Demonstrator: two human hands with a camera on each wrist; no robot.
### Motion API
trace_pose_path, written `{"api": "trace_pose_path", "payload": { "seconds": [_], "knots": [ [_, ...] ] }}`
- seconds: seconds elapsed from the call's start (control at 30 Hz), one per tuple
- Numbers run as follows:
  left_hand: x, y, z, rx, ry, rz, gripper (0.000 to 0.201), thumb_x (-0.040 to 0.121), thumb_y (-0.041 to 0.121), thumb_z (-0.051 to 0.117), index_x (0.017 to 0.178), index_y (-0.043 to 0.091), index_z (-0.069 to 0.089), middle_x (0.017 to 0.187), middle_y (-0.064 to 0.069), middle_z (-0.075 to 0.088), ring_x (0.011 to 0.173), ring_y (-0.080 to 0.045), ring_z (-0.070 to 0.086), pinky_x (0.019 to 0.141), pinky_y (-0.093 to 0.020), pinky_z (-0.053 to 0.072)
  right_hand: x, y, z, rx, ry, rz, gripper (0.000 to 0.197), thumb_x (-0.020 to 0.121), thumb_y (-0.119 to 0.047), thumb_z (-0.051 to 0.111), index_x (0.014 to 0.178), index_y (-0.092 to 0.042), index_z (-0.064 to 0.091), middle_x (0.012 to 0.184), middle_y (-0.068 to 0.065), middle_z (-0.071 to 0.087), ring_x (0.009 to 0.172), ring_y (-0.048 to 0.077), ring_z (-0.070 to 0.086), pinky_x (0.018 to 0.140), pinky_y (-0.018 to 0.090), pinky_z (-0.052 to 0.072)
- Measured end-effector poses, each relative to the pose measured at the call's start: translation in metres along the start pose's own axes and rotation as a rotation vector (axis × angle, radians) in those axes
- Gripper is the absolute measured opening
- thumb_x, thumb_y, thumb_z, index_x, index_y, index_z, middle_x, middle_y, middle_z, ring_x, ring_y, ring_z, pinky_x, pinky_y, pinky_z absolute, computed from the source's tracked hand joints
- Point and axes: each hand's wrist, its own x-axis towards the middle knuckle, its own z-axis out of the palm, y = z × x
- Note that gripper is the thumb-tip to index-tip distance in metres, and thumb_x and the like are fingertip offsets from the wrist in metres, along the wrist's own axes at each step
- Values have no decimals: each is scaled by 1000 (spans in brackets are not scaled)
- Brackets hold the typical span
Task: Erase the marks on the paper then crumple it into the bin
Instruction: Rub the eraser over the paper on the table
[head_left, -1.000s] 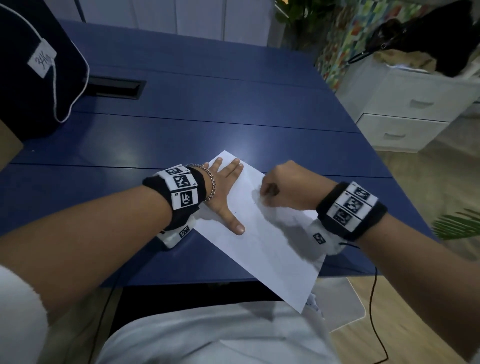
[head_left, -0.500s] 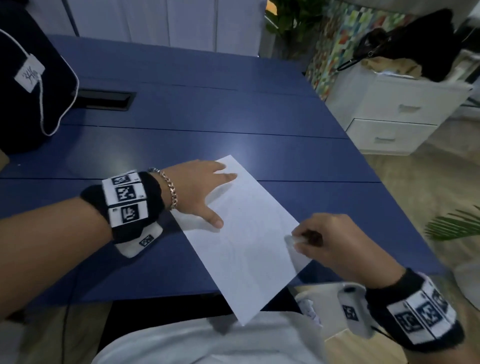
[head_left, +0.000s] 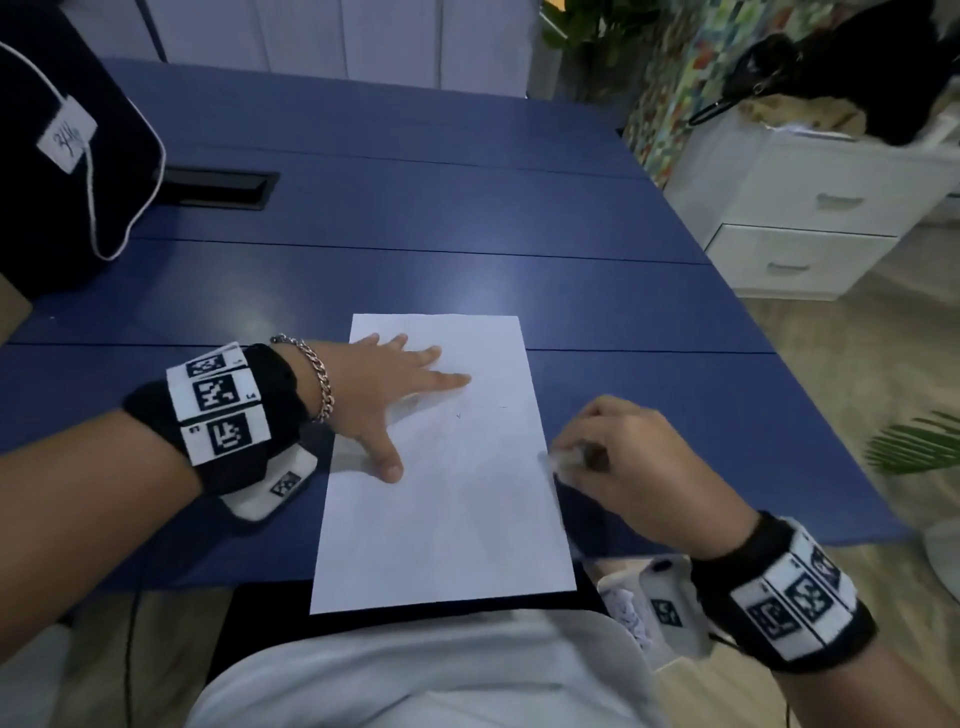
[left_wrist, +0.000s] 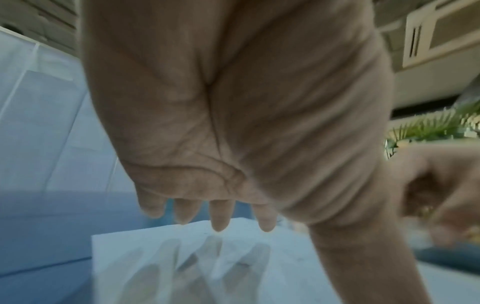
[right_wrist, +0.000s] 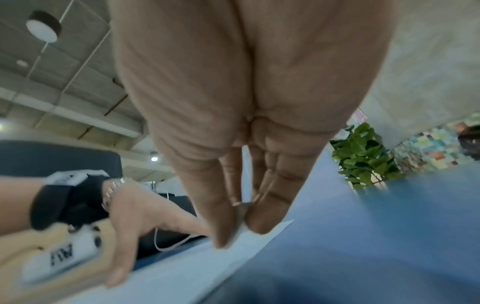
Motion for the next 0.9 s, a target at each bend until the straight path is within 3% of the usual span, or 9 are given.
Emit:
{"api": "trace_pose_path", "payload": {
  "seconds": [0.07, 0.2, 0.3, 0.43, 0.5, 0.63, 0.8, 0.9],
  "knots": [
    [2, 17, 7, -61, 19, 54, 132, 72, 85, 75, 161, 54, -18, 175, 4, -23, 162, -34, -16, 131, -54, -5, 8, 4, 2, -30, 30, 53, 12, 95, -20, 69, 91, -27, 78, 86, -14, 61, 82, -3, 56, 71, 13, 43],
    [15, 35, 25, -78, 57, 26, 148, 60, 99, 67, 162, 45, -25, 171, 7, -34, 160, -34, -25, 128, -60, -9, 23, -14, -1, -67, -108, -15, 11, 95, -23, 71, 103, -26, 78, 92, -12, 67, 82, 5, 62, 77, 25, 53],
    [23, 31, 33, -81, 69, 3, 153, 50, 105, 63, 159, 48, -30, 167, 11, -41, 158, -33, -31, 125, -62, -14, 46, -24, 2, -125, -169, -91, 18, 94, -19, 68, 109, -24, 77, 99, -9, 70, 88, 11, 63, 81, 29, 54],
    [27, 32, 33, -66, 40, -13, 156, 41, 109, 55, 155, 51, -35, 166, 14, -43, 157, -34, -33, 125, -62, -14, 69, -26, 12, -185, -174, -103, 15, 91, -17, 65, 102, -19, 75, 93, -3, 69, 87, 17, 63, 80, 37, 55],
    [27, 34, 32, -65, 28, -33, 158, 39, 109, 55, 155, 51, -35, 165, 15, -43, 157, -33, -33, 125, -62, -14, 68, -29, 13, -204, -226, -146, 11, 89, -18, 66, 96, -20, 75, 88, -4, 69, 80, 16, 63, 76, 36, 55],
    [26, 35, 30, -69, 10, -49, 156, 49, 102, 67, 157, 49, -33, 166, 13, -42, 157, -34, -33, 126, -64, -12, 62, -42, 6, -184, -443, -267, 9, 86, -21, 73, 93, -24, 78, 86, -7, 71, 74, 9, 63, 69, 23, 52],
    [25, 37, 29, -34, 4, -59, 156, 49, 105, 63, 157, 47, -34, 167, 12, -41, 158, -36, -31, 127, -65, -9, 88, -30, 5, -230, -242, -183, 17, 83, -16, 67, 92, -22, 80, 82, -5, 73, 71, 15, 63, 72, 39, 57],
    [24, 38, 28, -42, -1, -63, 155, 51, 103, 65, 156, 48, -35, 167, 12, -42, 157, -35, -32, 127, -64, -11, 76, -39, 10, -191, -331, -211, 13, 84, -19, 73, 94, -23, 80, 82, -9, 73, 71, 8, 65, 70, 30, 57]
  ]
}}
